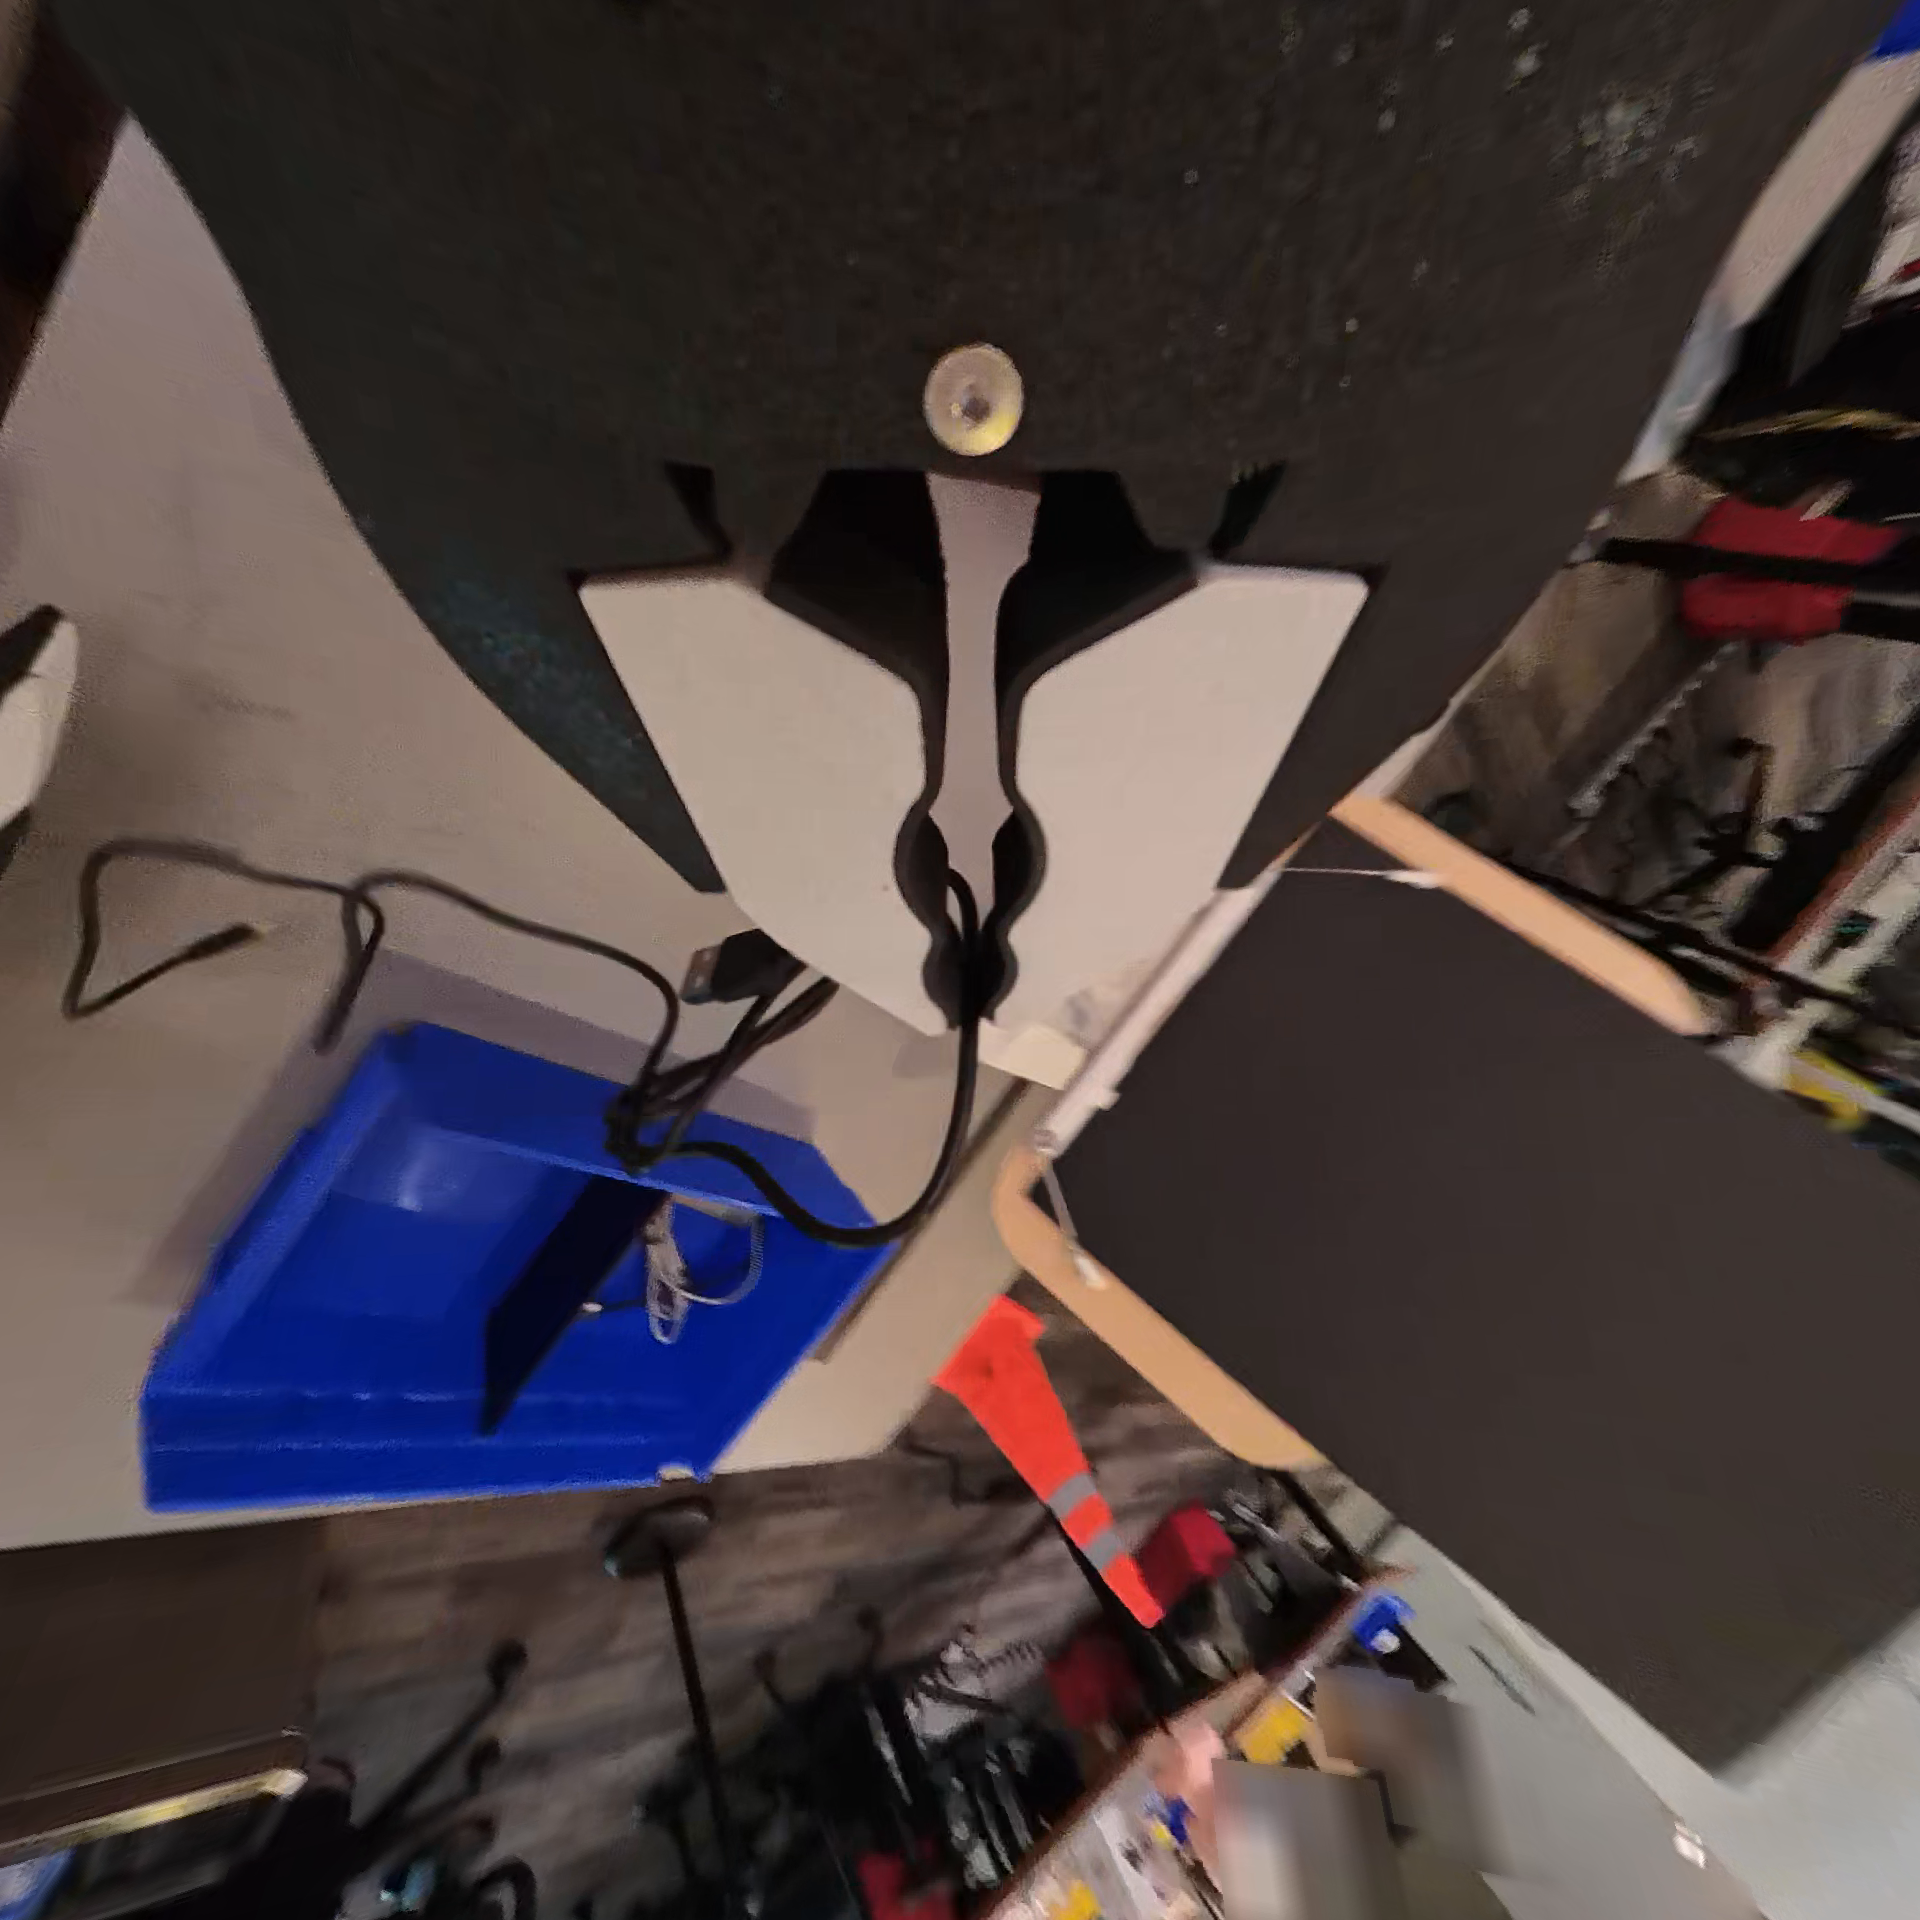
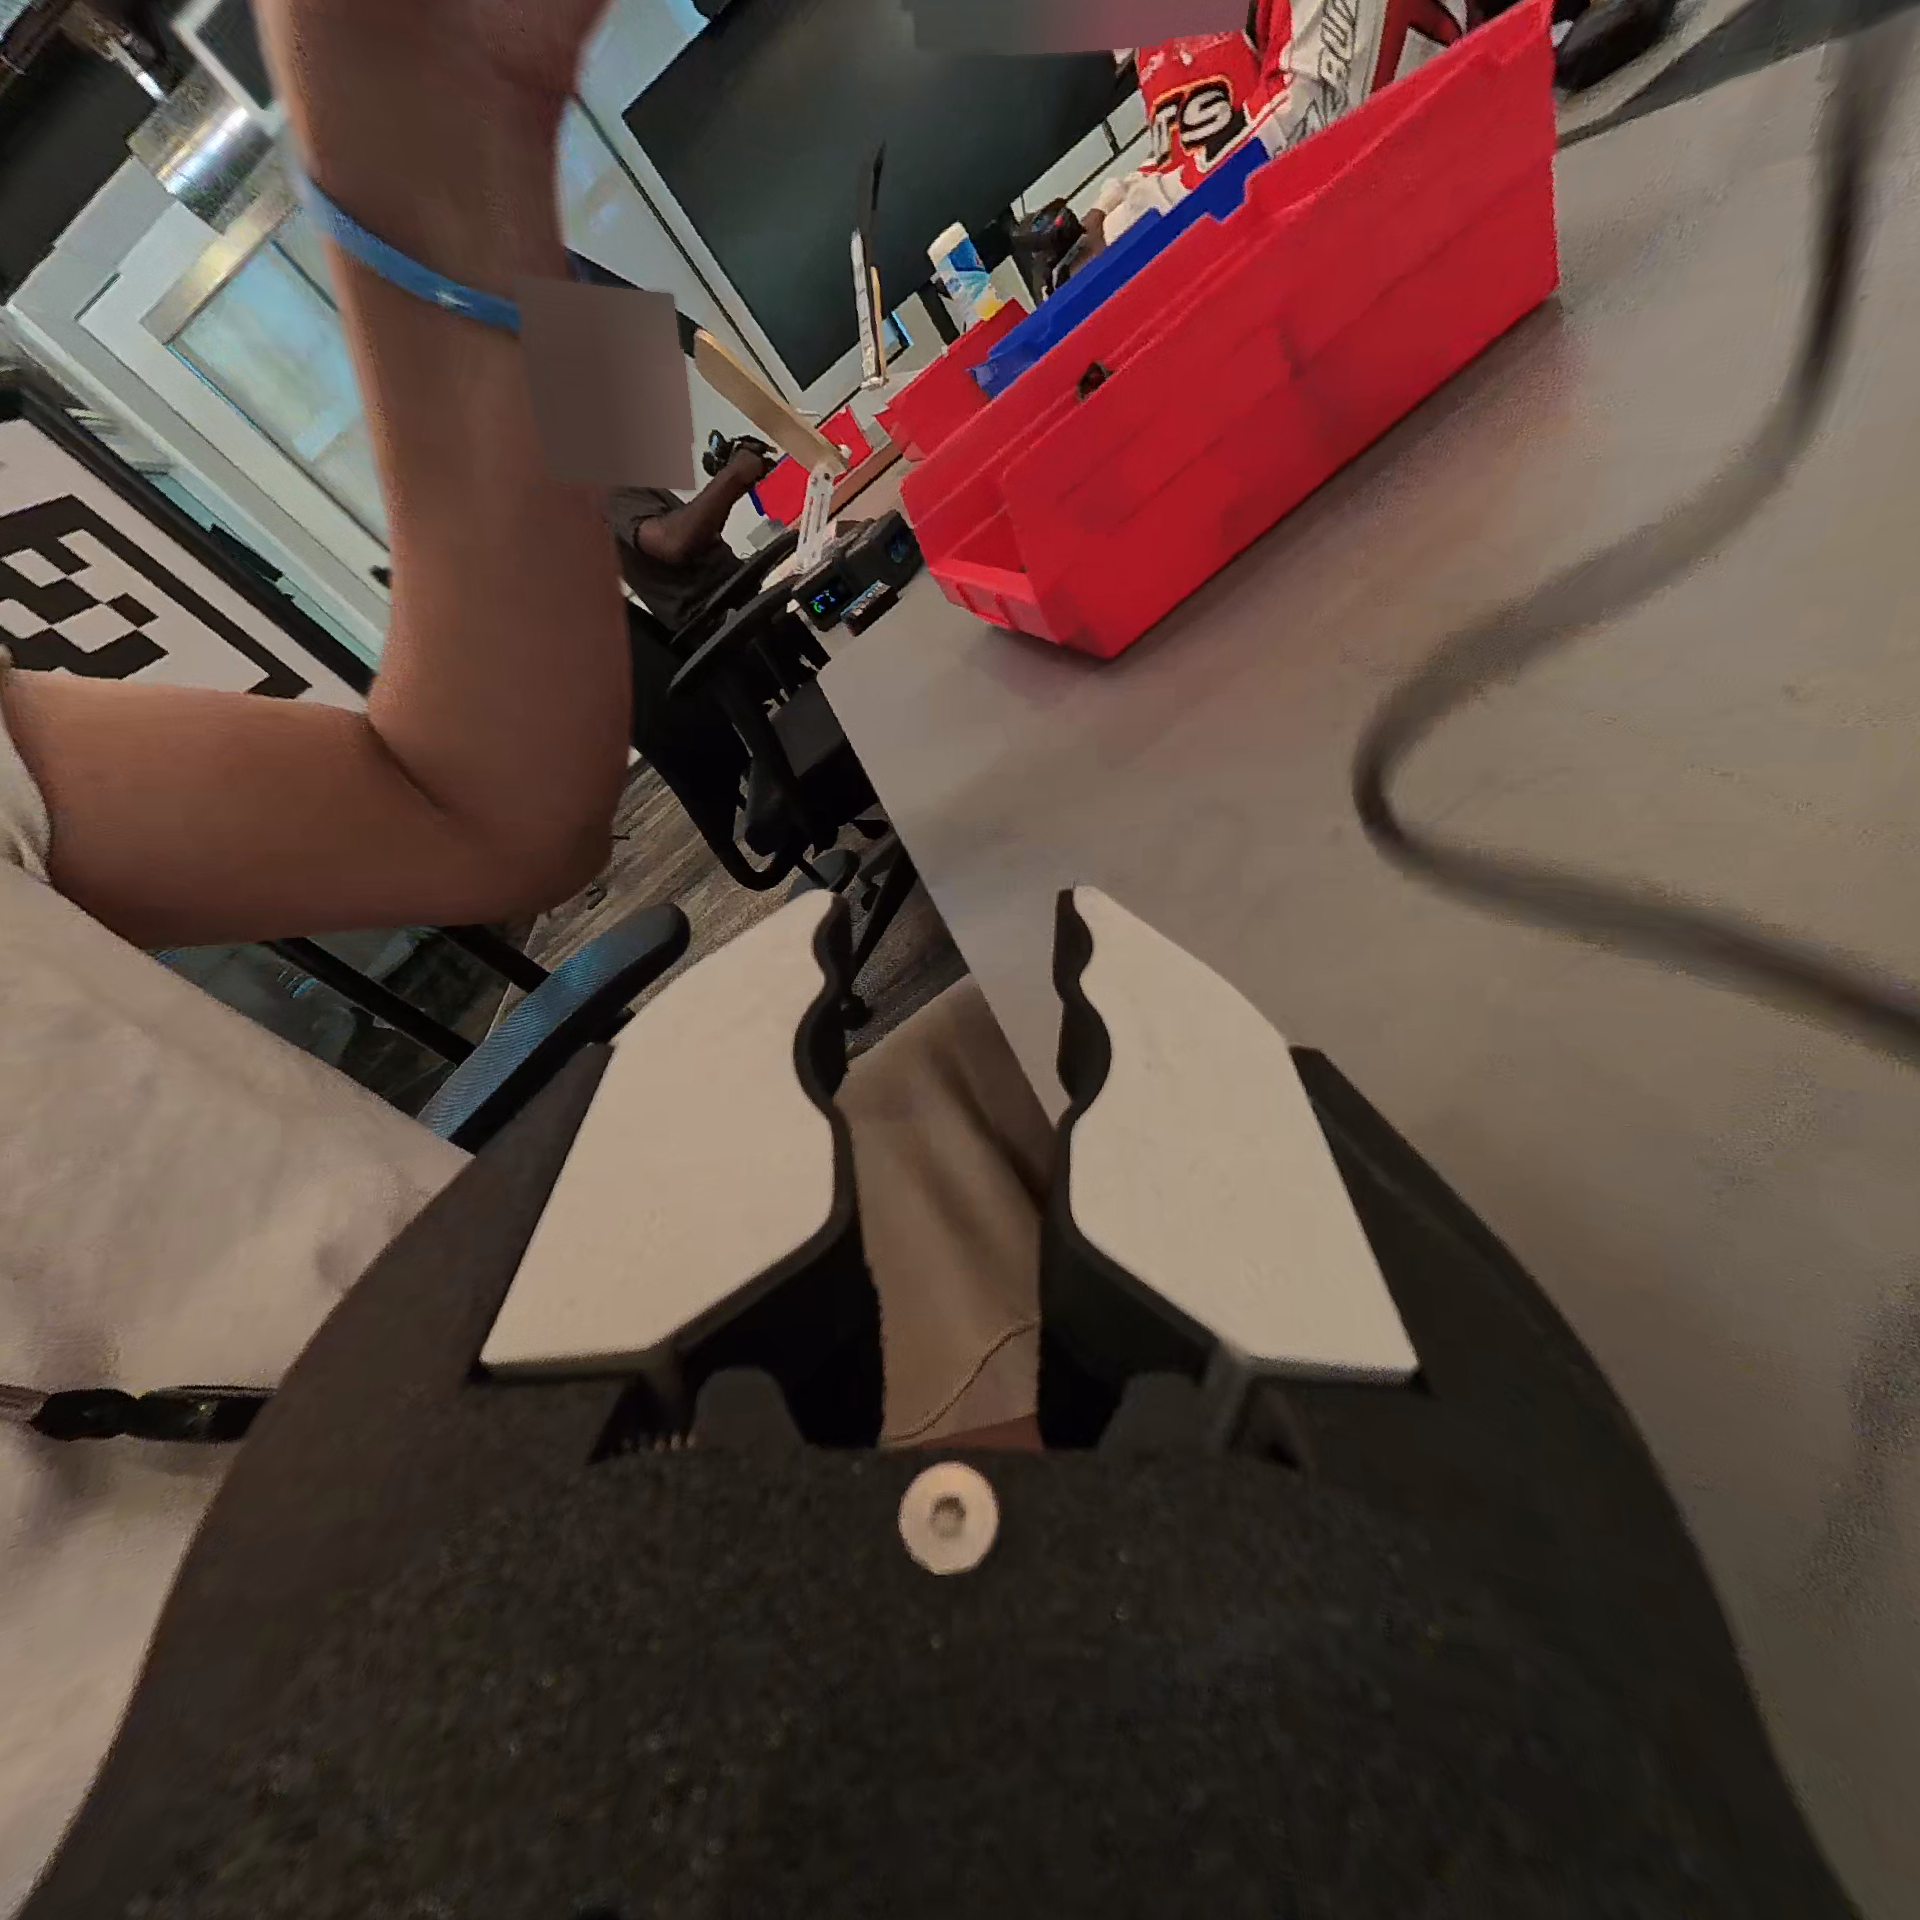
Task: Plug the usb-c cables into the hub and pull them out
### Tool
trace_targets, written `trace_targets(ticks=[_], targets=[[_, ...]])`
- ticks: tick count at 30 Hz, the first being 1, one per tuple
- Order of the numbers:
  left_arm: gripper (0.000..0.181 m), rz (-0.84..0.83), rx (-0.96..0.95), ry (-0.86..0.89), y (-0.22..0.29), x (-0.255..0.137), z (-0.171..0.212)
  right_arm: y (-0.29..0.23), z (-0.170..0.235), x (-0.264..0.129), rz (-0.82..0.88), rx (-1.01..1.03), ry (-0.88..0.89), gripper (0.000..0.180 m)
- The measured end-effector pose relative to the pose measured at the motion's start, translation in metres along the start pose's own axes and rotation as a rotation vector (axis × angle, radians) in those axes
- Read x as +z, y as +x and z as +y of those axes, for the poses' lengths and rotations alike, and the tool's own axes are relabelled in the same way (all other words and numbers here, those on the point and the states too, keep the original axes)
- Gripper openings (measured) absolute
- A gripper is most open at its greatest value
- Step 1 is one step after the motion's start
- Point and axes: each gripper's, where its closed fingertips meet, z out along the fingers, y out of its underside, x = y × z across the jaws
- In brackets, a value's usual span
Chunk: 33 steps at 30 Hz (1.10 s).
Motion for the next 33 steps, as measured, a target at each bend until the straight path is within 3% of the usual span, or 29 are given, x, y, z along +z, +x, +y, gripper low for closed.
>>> trace_targets(ticks=[6,13,19,24,28,33], targets=[[0.001,0.118,-0.126,-0.082,0.059,0.047,0.057,-0.011,-0.003,-0.006,-0.038,-0.042,0.019,0.036],[0.002,-0.011,-0.161,-0.122,0.067,0.032,0.087,-0.011,-0.010,-0.011,-0.077,0.028,0.058,0.036],[0.002,0.259,-0.312,-0.236,0.164,0.055,0.126,-0.014,-0.007,-0.007,-0.092,0.027,0.040,0.035],[0.016,0.447,-0.519,-0.305,0.218,0.069,0.152,-0.016,-0.004,-0.005,-0.093,0.025,0.027,0.036],[0.029,0.491,-0.606,-0.275,0.211,0.052,0.156,-0.016,-0.002,-0.005,-0.095,0.027,0.018,0.036],[0.034,0.379,-0.657,-0.198,0.163,-0.015,0.171,-0.016,-0.002,-0.006,-0.095,0.034,0.020,0.035]])
